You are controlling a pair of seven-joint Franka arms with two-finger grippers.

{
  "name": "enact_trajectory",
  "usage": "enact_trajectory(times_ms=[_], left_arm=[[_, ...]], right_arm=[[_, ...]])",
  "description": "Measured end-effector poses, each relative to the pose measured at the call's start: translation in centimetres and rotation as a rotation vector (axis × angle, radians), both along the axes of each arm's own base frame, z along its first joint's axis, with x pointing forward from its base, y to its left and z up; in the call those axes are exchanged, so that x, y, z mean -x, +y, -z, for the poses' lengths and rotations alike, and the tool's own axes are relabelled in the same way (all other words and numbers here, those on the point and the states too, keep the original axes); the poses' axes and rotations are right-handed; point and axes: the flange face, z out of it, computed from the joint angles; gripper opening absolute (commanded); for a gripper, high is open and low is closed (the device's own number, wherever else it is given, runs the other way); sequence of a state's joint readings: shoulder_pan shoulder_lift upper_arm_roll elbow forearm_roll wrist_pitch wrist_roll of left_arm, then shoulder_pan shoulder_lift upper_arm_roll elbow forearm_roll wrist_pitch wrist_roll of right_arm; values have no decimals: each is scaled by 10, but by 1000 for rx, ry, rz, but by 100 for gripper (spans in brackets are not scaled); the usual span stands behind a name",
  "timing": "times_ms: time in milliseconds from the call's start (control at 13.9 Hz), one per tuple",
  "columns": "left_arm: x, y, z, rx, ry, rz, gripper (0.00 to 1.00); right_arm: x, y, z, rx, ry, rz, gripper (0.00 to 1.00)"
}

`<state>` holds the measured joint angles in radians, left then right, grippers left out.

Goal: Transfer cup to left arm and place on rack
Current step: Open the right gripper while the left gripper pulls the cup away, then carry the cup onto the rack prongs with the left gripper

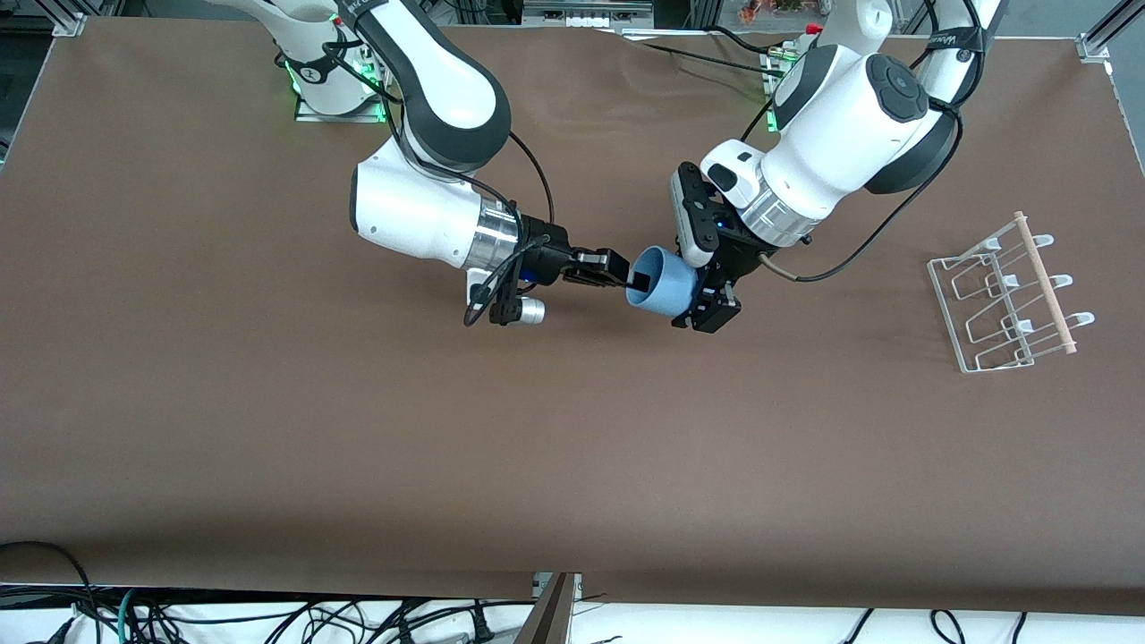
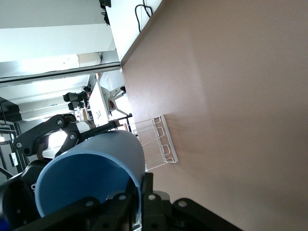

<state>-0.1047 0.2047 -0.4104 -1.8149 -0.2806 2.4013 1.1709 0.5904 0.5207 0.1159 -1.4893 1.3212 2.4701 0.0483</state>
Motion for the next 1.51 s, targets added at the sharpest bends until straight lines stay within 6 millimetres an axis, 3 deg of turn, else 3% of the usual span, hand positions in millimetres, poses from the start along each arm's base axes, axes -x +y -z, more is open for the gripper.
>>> enact_trajectory(times_ms=[215, 359, 574, 789, 1077, 1364, 1507], left_arm=[[-3, 26, 6, -41, 89, -15, 0], [-12, 64, 9, -108, 127, -30, 0], [-27, 148, 13, -252, 196, -52, 0], [-33, 238, 22, -384, 272, -101, 0], [-26, 328, 31, -708, 354, -161, 0], [-19, 375, 48, -1162, 390, -262, 0], [-17, 387, 78, -1391, 368, -256, 0]], right_arm=[[-3, 0, -10, -8, -29, 1, 100], [-6, -3, -16, -13, -40, 7, 100], [-14, -15, -28, -13, -61, 28, 100], [-24, -41, -27, 22, -72, 60, 100], [-36, -73, -19, 153, -100, -55, 100], [-46, -119, -7, 343, -88, -227, 100], [-50, -144, -6, 439, -87, -279, 100]])
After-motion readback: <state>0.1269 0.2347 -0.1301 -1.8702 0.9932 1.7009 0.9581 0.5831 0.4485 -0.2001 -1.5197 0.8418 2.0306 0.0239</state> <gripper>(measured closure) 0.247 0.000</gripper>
